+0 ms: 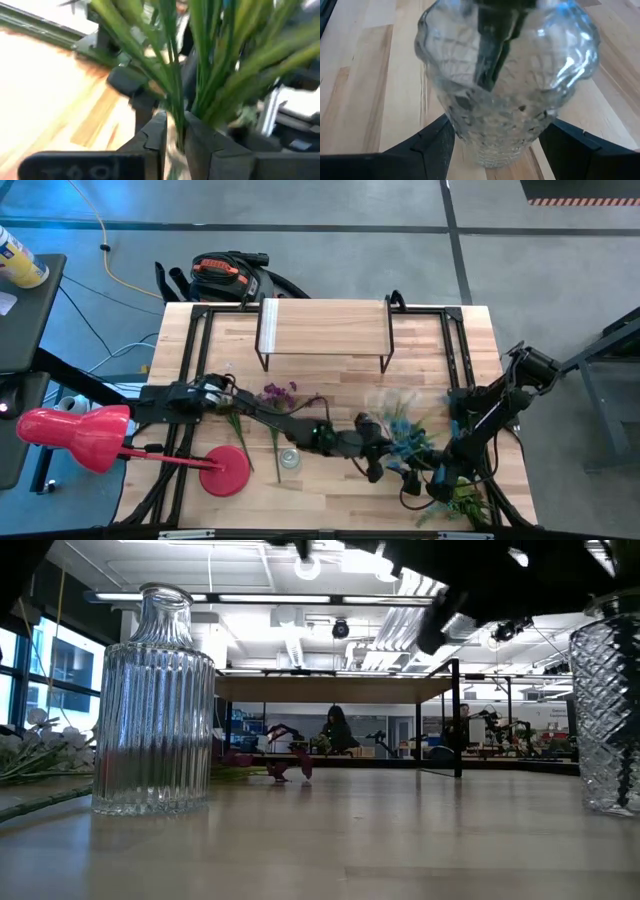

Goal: Pick and place flowers into a vace then onto a shelf
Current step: Put the right white flowers into the the right transparent vase, then put the right flower vase on the shelf

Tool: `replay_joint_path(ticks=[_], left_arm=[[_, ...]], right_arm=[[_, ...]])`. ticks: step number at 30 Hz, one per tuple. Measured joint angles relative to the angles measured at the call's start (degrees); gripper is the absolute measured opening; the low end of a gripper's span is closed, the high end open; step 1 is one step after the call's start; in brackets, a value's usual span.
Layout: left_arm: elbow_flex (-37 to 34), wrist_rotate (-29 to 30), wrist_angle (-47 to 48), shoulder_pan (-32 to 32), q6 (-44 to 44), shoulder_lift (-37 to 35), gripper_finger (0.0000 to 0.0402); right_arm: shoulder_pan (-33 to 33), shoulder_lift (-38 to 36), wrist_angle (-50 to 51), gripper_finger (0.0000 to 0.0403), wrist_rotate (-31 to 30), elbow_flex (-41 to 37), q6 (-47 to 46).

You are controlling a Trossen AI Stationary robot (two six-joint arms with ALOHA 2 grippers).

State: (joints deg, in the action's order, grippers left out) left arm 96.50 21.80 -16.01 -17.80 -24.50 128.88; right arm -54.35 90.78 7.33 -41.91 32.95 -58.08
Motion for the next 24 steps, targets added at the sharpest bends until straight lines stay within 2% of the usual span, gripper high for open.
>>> replay_joint_path(ticks=[4,8,13,20,24], left_arm=[[0.0,2.2,5.0,-1.3,-0.2,-1.7,0.0125],[-0.1,3.7,6.2,-2.6,-1.9,-1.8,0.0160],[-0.1,6.6,10.3,-4.6,-6.1,-2.7,0.0189],[-0.1,15.1,11.5,-5.9,-7.3,-6.4,0.0196],[0.1,16.5,15.2,-5.8,-7.1,-9.0,0.0189]], right_arm=[[0.0,0.0,0.5,0.0257,-0.2,0.0,0.4],[-0.1,0.0,0.7,0.0257,-0.6,0.0,0.6],[0.0,0.0,0.7,0.0257,-1.1,0.0,1.4],[0.9,0.1,0.7,0.0257,-2.5,-0.1,0.3],[1.2,0.1,-0.1,0.0257,-4.9,-0.1,0.2]])
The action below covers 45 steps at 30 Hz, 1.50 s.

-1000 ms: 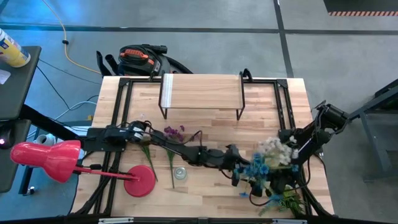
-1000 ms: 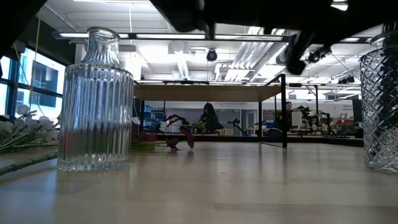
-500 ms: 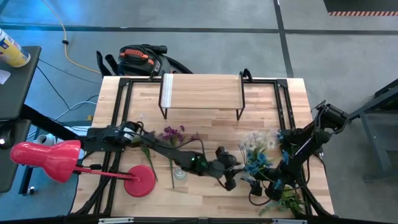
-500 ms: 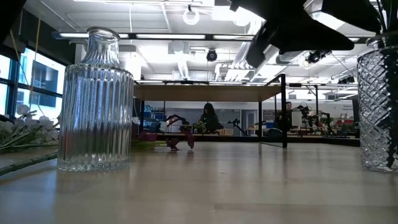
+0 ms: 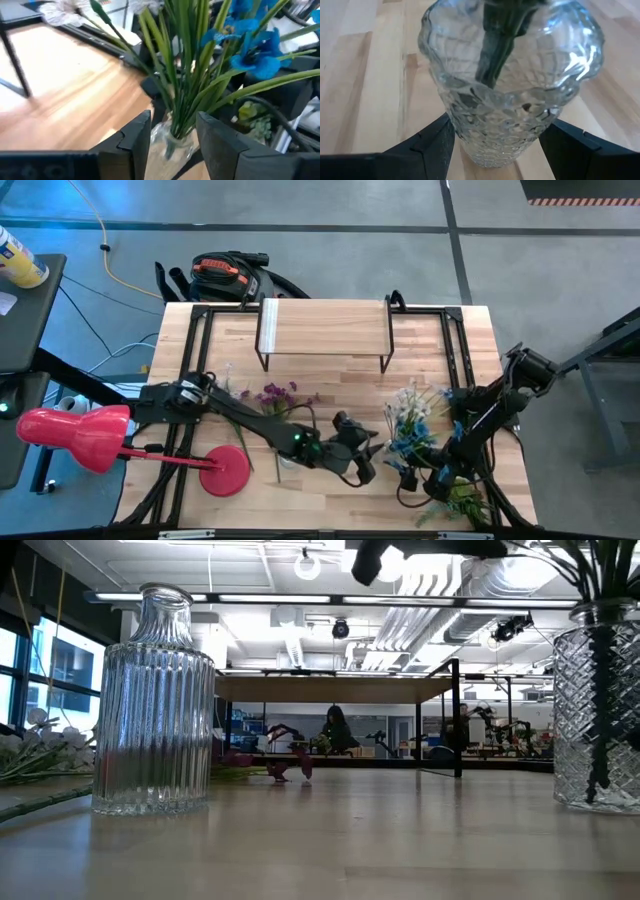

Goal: Pick and place flowers into a vace then onto a shelf
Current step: Put the right flower vase on the shelf

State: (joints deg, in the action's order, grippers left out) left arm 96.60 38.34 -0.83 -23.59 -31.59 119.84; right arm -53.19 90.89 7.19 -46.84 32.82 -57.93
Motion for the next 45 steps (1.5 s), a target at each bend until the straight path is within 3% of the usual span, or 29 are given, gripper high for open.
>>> replay_joint_path(ticks=[7,13,19,26,32,45], left_arm=[[0.0,-3.0,7.9,1.0,-7.4,1.2,0.0172],[-0.1,-11.1,7.9,3.8,-8.3,2.3,0.0164],[-0.1,-10.6,13.9,6.4,-9.2,2.3,0.0152],[-0.1,-12.5,9.5,6.2,-8.7,2.3,0.0145],[0.0,-14.5,8.3,6.3,-8.7,2.3,0.0145],[0.2,-13.4,15.8,6.3,-8.6,2.2,0.0145]], right_arm=[[0.0,0.0,-1.7,0.0257,-1.6,-0.1,1.7],[0.6,0.1,-2.0,0.0257,-3.6,-0.1,4.7],[1.9,0.0,-3.1,0.0257,-2.0,-0.1,4.2],[3.7,0.0,-3.3,0.0257,-2.0,0.0,4.5],[6.5,0.0,-3.4,0.0257,-3.5,0.0,9.9],[9.4,-0.2,-4.9,0.0257,-0.2,0.1,11.4]])
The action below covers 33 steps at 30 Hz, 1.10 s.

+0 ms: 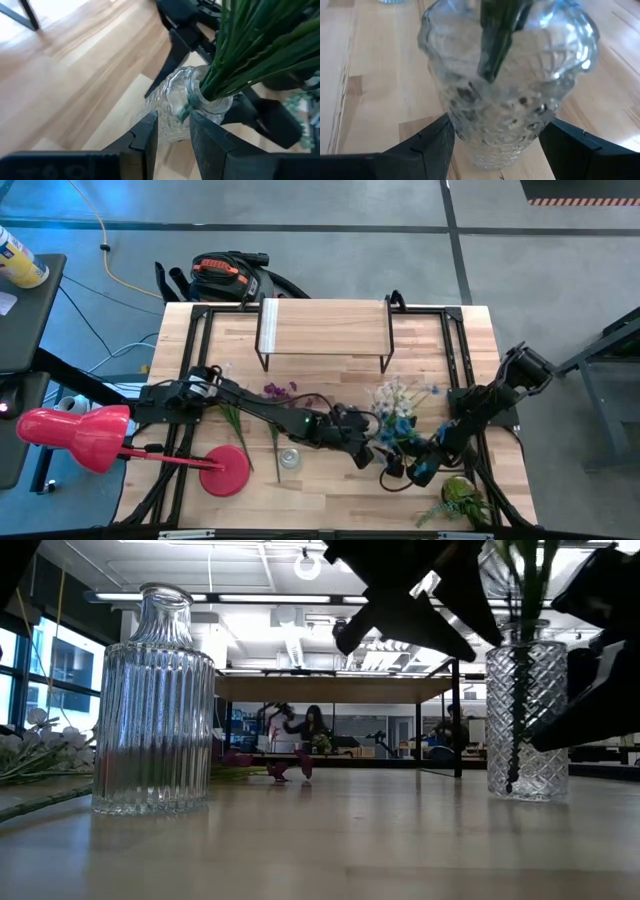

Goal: Pick and place flowers into a vace then onto a shelf
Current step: Put the right flower vase on the shelf

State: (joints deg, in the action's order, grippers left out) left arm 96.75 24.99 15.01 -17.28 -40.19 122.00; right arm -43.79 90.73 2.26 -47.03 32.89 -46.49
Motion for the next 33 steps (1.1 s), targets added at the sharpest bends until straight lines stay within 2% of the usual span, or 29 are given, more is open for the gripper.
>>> replay_joint_path(ticks=[5,13,19,25,33], left_arm=[[0.0,2.0,1.9,0.1,0.0,-0.1,0.0145],[0.0,1.7,2.8,0.4,0.0,-0.1,0.0145],[0.0,2.2,3.3,0.5,-0.1,-0.1,0.0145],[-0.2,5.3,3.7,0.4,1.3,-0.9,0.0145],[-0.3,7.4,13.3,0.4,-2.2,-4.3,0.0145]], right_arm=[[1.5,-0.1,-0.2,0.0257,1.0,0.1,-2.6],[2.9,-0.1,-0.6,0.0257,1.9,0.1,-2.7],[3.3,0.0,-0.7,0.0257,0.7,0.1,-4.7],[3.3,0.1,-1.7,0.0246,-0.7,0.0,-5.8],[3.3,0.2,-1.8,0.0243,-2.0,-0.1,-5.8]])
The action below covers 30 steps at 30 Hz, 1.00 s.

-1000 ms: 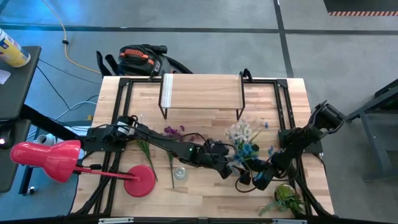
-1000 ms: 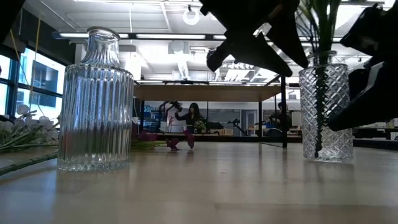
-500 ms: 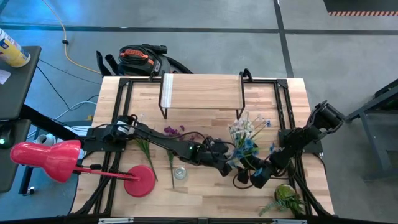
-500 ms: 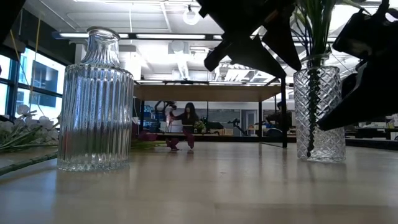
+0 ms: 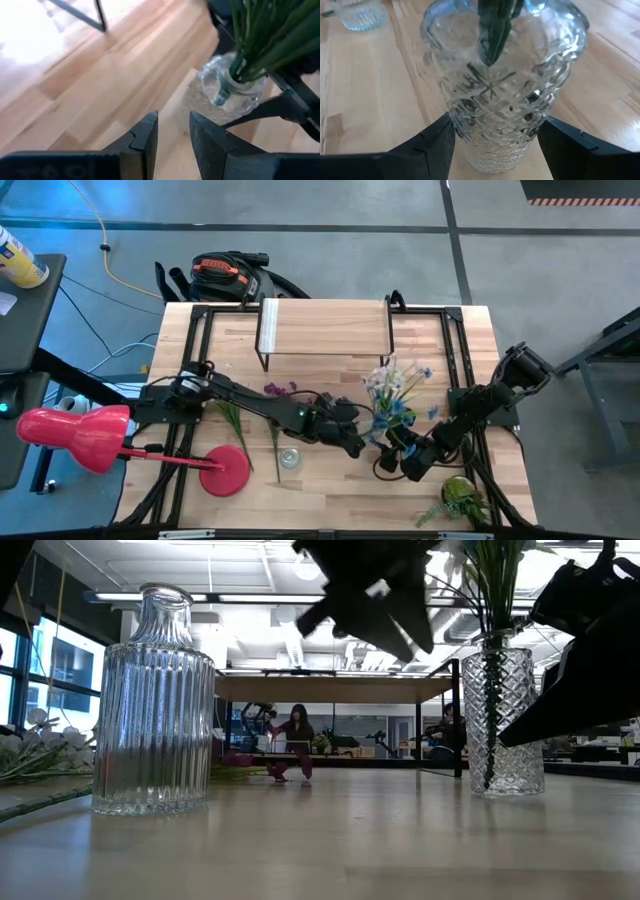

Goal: Pick and place flowers into a vace then onto a shelf
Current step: Put the right flower vase on the shelf

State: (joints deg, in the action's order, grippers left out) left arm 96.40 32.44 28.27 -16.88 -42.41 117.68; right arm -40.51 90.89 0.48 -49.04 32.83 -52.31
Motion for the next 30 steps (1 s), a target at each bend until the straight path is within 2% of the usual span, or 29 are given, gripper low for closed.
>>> replay_joint_path(ticks=[5,12,18,24,30], left_arm=[[0.0,2.8,3.6,-0.2,-3.2,-3.1,0.0145],[0.1,6.3,3.8,-0.4,-3.8,-8.7,0.0145],[0.1,9.2,7.8,-0.4,-5.0,-13.6,0.0145],[0.1,12.6,14.2,-1.7,-8.8,-16.3,0.0145],[0.1,15.0,18.6,-3.6,-13.8,-16.3,0.0145]], right_arm=[[0.0,0.0,-0.3,0.0239,-1.1,0.0,0.0],[0.0,-0.1,-1.1,0.0239,-1.7,0.0,0.9],[0.6,-3.6,-1.0,0.0237,-1.0,0.0,1.5],[5.7,-10.4,1.5,0.0237,-1.3,1.2,9.7],[14.1,-13.3,7.6,0.0237,2.6,7.8,21.3]])
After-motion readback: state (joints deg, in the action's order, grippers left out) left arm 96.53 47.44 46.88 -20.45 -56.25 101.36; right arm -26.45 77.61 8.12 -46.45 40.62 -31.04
